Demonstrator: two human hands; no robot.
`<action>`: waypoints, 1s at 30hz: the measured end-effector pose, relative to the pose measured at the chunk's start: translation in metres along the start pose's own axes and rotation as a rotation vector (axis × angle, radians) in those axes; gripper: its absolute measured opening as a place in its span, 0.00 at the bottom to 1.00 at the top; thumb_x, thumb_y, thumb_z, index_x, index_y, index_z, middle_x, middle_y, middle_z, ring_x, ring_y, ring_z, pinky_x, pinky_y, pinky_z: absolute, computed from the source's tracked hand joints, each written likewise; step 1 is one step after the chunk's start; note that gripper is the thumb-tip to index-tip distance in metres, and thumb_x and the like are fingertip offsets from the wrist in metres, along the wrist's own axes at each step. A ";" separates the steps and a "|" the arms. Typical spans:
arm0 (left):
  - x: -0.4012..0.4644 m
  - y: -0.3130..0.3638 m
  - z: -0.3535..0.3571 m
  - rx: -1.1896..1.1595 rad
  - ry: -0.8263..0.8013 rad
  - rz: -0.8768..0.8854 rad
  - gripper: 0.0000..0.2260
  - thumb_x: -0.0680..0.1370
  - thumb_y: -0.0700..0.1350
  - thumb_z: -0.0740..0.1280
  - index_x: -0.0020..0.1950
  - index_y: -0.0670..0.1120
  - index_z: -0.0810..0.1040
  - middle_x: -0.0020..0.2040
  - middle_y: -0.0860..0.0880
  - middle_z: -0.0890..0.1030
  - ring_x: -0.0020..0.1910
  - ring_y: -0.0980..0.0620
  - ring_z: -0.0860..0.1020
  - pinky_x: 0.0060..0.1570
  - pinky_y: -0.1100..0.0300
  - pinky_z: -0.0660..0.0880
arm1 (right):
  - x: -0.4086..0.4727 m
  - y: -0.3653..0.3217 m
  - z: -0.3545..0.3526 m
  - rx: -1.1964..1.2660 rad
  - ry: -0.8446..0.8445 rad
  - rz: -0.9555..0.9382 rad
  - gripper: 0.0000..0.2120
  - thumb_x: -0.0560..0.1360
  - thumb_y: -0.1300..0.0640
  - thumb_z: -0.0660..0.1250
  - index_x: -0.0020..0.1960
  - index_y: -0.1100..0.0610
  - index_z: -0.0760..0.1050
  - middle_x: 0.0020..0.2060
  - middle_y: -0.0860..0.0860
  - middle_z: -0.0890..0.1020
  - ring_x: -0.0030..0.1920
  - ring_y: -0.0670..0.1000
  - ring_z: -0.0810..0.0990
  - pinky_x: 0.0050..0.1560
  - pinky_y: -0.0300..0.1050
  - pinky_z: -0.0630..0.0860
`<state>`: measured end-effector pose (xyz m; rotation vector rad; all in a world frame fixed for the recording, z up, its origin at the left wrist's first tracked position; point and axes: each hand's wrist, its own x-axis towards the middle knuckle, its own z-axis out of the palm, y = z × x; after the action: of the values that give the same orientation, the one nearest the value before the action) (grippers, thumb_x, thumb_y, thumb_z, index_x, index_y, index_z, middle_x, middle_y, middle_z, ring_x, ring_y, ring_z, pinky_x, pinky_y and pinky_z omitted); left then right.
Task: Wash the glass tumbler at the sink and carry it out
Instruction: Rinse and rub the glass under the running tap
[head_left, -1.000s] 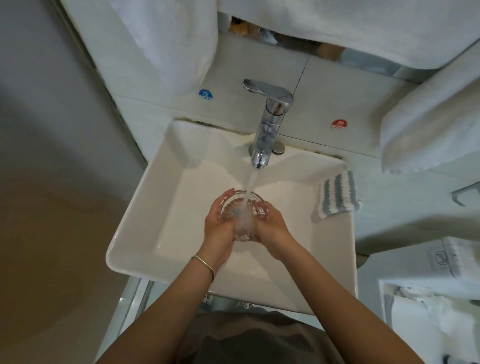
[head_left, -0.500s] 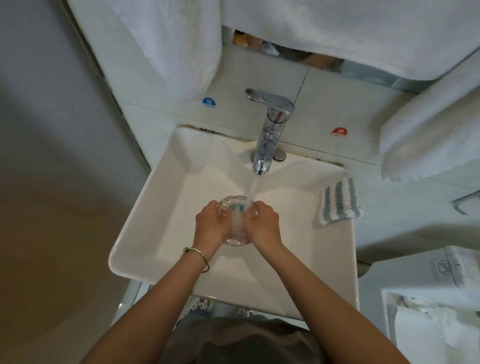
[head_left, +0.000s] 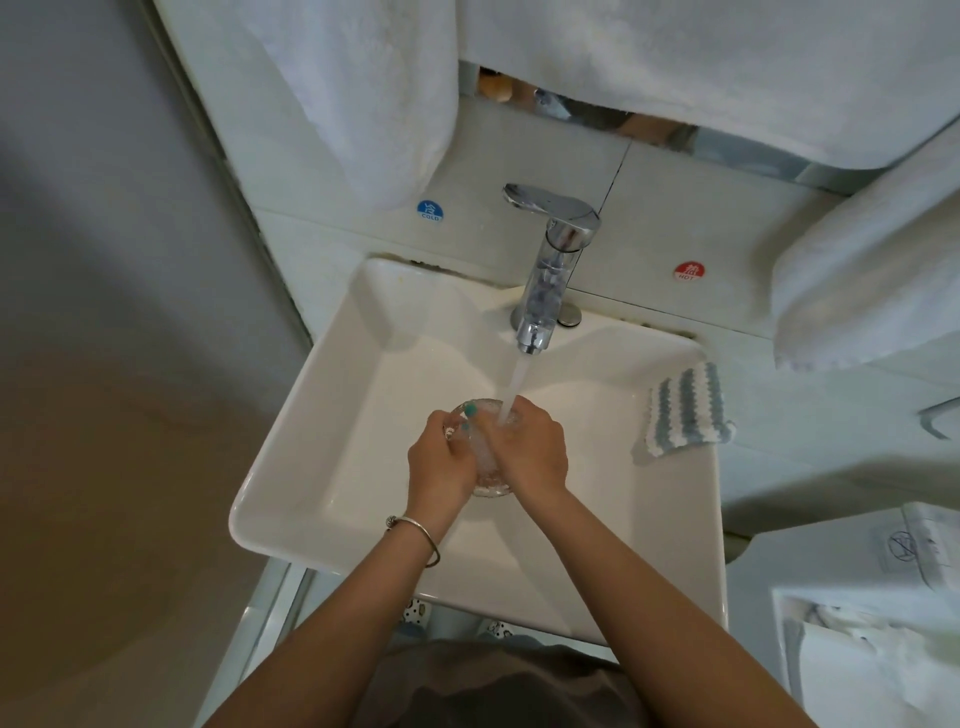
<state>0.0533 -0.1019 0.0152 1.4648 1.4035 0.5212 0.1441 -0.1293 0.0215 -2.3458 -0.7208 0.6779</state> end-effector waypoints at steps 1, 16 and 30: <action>0.002 -0.001 0.000 0.000 0.002 -0.015 0.06 0.79 0.39 0.60 0.51 0.44 0.75 0.43 0.47 0.80 0.41 0.48 0.76 0.33 0.64 0.69 | 0.000 -0.002 0.000 -0.006 -0.018 0.002 0.17 0.70 0.38 0.65 0.47 0.50 0.80 0.40 0.46 0.84 0.42 0.51 0.81 0.43 0.48 0.80; 0.006 0.012 0.011 -0.166 0.098 -0.140 0.08 0.79 0.37 0.55 0.50 0.42 0.73 0.41 0.47 0.76 0.41 0.46 0.73 0.37 0.56 0.68 | -0.022 0.018 -0.004 0.385 -0.090 0.214 0.06 0.79 0.56 0.55 0.54 0.54 0.69 0.43 0.54 0.81 0.32 0.50 0.81 0.36 0.48 0.81; 0.008 0.010 0.027 0.093 -0.206 0.001 0.09 0.75 0.34 0.56 0.45 0.45 0.71 0.37 0.49 0.75 0.33 0.46 0.76 0.25 0.61 0.69 | -0.010 0.037 -0.030 0.354 -0.093 0.321 0.09 0.79 0.63 0.54 0.58 0.59 0.68 0.47 0.64 0.81 0.23 0.56 0.80 0.24 0.43 0.78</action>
<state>0.0826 -0.1024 0.0102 1.5464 1.2779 0.2991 0.1672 -0.1719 0.0206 -2.1253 -0.2337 0.9720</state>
